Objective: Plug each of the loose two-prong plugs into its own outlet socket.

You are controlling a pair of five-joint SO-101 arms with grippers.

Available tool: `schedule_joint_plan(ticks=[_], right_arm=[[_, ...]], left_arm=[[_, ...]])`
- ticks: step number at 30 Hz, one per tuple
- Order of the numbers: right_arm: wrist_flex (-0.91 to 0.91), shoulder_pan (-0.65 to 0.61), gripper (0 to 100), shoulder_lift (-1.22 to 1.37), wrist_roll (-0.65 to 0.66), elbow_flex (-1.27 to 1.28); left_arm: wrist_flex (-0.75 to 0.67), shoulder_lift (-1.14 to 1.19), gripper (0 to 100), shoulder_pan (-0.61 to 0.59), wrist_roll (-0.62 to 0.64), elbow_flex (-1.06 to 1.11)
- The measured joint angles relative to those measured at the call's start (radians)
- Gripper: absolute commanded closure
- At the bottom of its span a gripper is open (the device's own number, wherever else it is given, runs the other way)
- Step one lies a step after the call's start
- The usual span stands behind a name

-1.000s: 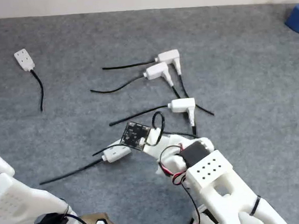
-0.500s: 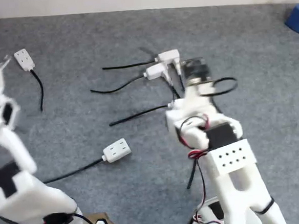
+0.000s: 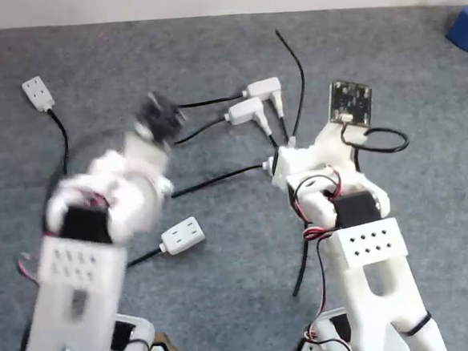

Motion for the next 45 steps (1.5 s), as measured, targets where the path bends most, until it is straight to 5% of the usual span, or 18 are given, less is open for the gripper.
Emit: schedule_joint_plan(ticks=[6, 14, 28, 34, 39, 42, 45], right_arm=[[-0.063, -0.028, 99.2, 0.000, 0.000, 0.069], [-0.075, -0.029, 99.2, 0.000, -0.021, 0.081], [-0.078, -0.029, 98.5, 0.000, -0.046, 0.081], [-0.078, -0.057, 85.1, 0.000, -0.046, 0.081], [-0.078, -0.080, 86.4, 0.000, -0.046, 0.081], [-0.078, -0.081, 99.8, 0.000, -0.046, 0.081], [-0.078, -0.081, 99.1, 0.000, -0.037, 0.114]], left_arm=[[-0.089, -0.078, 97, 0.153, 0.003, 0.189], [-0.095, -0.084, 73, 0.288, 0.003, 0.196], [-0.097, -0.087, 73, 0.288, 0.003, 0.196], [-0.103, -0.087, 73, 0.288, 0.003, 0.196], [-0.176, -0.087, 73, 0.305, 0.069, 0.196], [-0.239, -0.087, 73, 0.307, 0.094, 0.204], [-0.256, -0.075, 73, 0.331, 0.095, 0.221]])
